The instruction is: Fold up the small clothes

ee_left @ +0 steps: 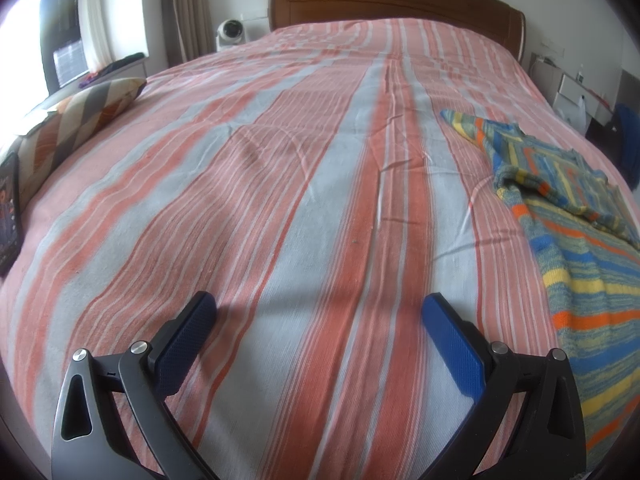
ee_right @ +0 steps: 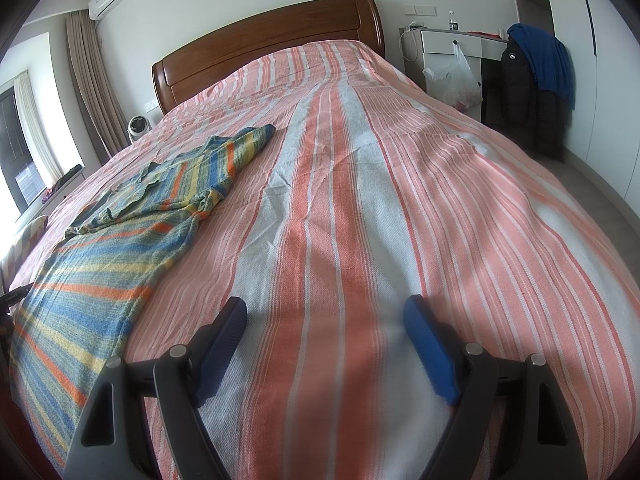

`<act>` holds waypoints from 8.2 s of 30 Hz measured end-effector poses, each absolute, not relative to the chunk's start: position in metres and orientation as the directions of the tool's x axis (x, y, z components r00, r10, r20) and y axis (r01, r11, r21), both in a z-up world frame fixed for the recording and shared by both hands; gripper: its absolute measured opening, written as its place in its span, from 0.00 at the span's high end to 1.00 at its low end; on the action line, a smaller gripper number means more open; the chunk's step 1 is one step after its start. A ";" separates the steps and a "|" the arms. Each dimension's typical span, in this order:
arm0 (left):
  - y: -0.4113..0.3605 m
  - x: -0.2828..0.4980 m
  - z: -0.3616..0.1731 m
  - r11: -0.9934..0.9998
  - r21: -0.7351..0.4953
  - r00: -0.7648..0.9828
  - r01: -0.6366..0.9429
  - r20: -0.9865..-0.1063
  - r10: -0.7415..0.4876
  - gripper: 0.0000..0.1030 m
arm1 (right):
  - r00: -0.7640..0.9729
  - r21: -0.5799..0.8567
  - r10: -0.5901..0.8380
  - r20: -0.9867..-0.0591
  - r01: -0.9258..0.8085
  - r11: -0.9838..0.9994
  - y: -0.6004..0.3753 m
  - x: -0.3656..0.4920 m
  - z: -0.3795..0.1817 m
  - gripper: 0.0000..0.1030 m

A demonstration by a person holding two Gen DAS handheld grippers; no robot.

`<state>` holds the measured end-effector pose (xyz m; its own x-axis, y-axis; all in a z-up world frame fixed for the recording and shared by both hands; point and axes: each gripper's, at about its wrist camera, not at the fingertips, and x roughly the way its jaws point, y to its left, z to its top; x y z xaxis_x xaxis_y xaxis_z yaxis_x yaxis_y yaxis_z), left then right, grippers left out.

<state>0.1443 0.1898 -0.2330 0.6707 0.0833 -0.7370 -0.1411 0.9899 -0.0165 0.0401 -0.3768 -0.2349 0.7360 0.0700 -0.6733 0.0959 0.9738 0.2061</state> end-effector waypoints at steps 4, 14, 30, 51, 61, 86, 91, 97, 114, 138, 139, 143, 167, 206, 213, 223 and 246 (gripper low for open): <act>0.182 0.152 -0.192 0.997 -0.058 0.711 -0.059 -0.703 0.001 0.01 | 0.736 0.208 0.072 -0.673 0.095 0.974 -0.377 0.040 -0.235 0.22; 0.128 0.261 -0.164 0.941 -0.305 0.642 0.144 -0.695 -0.324 0.01 | 0.735 0.205 0.070 -0.674 0.095 0.974 -0.377 0.040 -0.234 0.22; 0.076 0.318 -0.169 0.953 -0.116 0.599 0.280 -0.755 -0.268 0.01 | 0.739 0.216 0.079 -0.669 0.091 0.972 -0.378 0.039 -0.233 0.22; 0.172 0.095 -0.158 0.948 -0.245 0.486 0.203 -0.815 -0.315 0.01 | 0.631 0.100 0.030 -0.775 0.076 0.992 -0.363 0.045 -0.210 0.22; 0.121 0.017 -0.222 0.934 -0.302 0.273 0.192 -0.897 -0.347 0.10 | 0.355 0.360 0.404 -0.843 -0.186 0.914 -0.290 -0.056 -0.191 0.24; 0.119 0.266 -0.124 0.841 -0.526 0.493 0.123 -0.703 -0.512 0.97 | 0.612 0.496 0.440 -0.656 -0.090 0.864 -0.335 0.157 -0.126 0.95; 0.102 0.346 -0.135 0.888 -0.454 0.564 0.079 -0.714 -0.415 0.91 | 0.647 0.479 0.369 -0.667 -0.007 0.878 -0.352 0.265 -0.146 0.95; 0.128 0.352 -0.149 0.896 -0.444 0.588 -0.027 -0.732 -0.345 0.37 | 0.674 0.510 0.322 -0.665 0.094 0.855 -0.378 0.319 -0.175 0.56; 0.114 0.183 -0.182 0.967 -0.188 0.423 0.170 -0.873 -0.244 0.66 | 0.349 0.312 0.377 -0.858 -0.228 0.922 -0.286 0.179 -0.210 0.61; 0.079 0.084 -0.154 0.998 0.000 0.622 0.065 -0.782 -0.041 0.08 | 0.642 0.310 0.254 -0.723 -0.027 0.950 -0.310 0.032 -0.181 0.39; 0.077 0.082 -0.153 0.998 0.001 0.624 0.068 -0.780 -0.042 0.08 | 0.647 0.307 0.252 -0.720 -0.029 0.951 -0.308 0.032 -0.180 0.39; 0.072 0.076 -0.152 0.997 0.017 0.631 0.080 -0.775 -0.037 0.07 | 0.655 0.302 0.248 -0.714 -0.033 0.953 -0.304 0.029 -0.181 0.39; 0.052 0.074 -0.161 0.992 0.072 0.612 0.105 -0.791 -0.007 0.07 | 0.662 0.311 0.267 -0.700 -0.054 0.949 -0.301 0.017 -0.188 0.39; -0.220 0.171 -0.207 0.722 0.094 0.491 0.685 -0.792 -0.363 0.77 | 0.396 0.593 0.587 -0.707 -0.120 0.796 -0.405 0.299 -0.190 0.40; -0.153 0.183 -0.181 0.797 -0.197 0.486 0.571 -0.702 -0.521 0.93 | 0.397 0.649 0.598 -0.697 -0.006 0.761 -0.385 0.367 -0.223 0.90; 0.052 0.168 -0.152 0.892 -0.395 0.651 0.218 -0.622 -0.435 0.94 | 0.385 0.620 0.694 -0.609 -0.316 0.719 -0.203 0.378 -0.119 0.90; 0.129 0.190 -0.201 0.962 -0.265 0.542 -0.060 -0.818 -0.191 0.23 | 0.344 0.435 0.641 -0.686 -0.513 0.740 -0.111 0.262 -0.148 0.54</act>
